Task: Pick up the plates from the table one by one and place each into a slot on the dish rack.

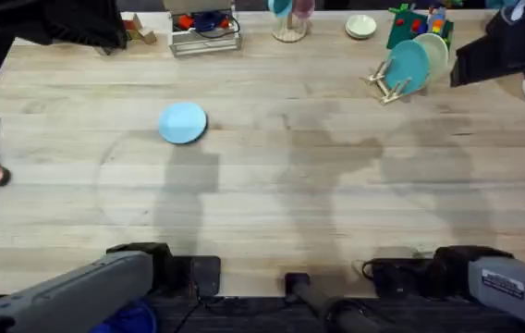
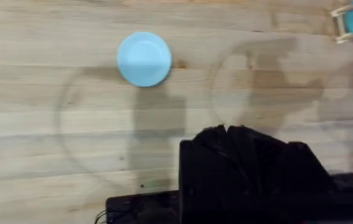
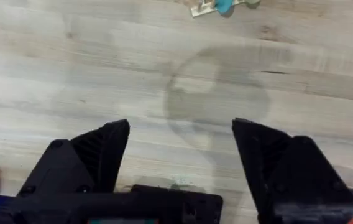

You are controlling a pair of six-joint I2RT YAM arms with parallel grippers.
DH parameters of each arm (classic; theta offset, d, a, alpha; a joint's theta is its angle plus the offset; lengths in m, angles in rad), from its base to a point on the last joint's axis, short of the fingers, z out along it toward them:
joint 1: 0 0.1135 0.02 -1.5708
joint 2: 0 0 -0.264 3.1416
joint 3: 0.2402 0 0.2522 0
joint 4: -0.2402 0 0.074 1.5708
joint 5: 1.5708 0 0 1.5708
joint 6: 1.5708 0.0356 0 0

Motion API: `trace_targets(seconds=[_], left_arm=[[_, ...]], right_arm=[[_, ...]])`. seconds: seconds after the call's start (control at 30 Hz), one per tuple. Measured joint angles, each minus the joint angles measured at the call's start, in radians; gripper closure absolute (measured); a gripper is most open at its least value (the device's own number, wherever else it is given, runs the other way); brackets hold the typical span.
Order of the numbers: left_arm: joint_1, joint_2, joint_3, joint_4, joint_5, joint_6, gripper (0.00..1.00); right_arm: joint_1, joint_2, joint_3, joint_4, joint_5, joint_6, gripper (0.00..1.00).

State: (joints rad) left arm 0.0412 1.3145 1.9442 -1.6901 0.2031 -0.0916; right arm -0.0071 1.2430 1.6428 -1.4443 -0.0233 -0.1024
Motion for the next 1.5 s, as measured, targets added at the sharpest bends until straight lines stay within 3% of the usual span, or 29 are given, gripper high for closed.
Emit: trace_targets(seconds=[0.27, 0.53, 0.77, 0.93, 0.97, 1.5], left_arm=[[0.111, 0.0, -0.012, 0.0, 0.173, 0.081, 0.958], [0.243, 0.018, -0.149, 0.0, 0.349, 0.201, 0.958], [0.33, 0.101, -0.253, 0.0, 0.506, 0.324, 0.958], [0.371, 0.164, -0.286, 0.0, 0.578, 0.402, 0.958], [0.39, 0.203, -0.293, 0.0, 0.598, 0.443, 0.958], [0.466, 0.353, -0.336, 0.005, 0.623, 0.589, 0.958]], right_arm=[[0.0, 0.0, 0.0, 0.0, 0.0, 0.0, 0.007], [0.0, 0.0, 0.0, 0.0, 0.0, 0.0, 0.007], [0.0, 0.0, 0.0, 0.0, 0.0, 0.0, 0.007], [0.0, 0.0, 0.0, 0.0, 0.0, 0.0, 0.007], [0.0, 0.0, 0.0, 0.0, 0.0, 0.0, 0.008], [0.0, 0.0, 0.0, 0.0, 0.0, 0.002, 0.007]])
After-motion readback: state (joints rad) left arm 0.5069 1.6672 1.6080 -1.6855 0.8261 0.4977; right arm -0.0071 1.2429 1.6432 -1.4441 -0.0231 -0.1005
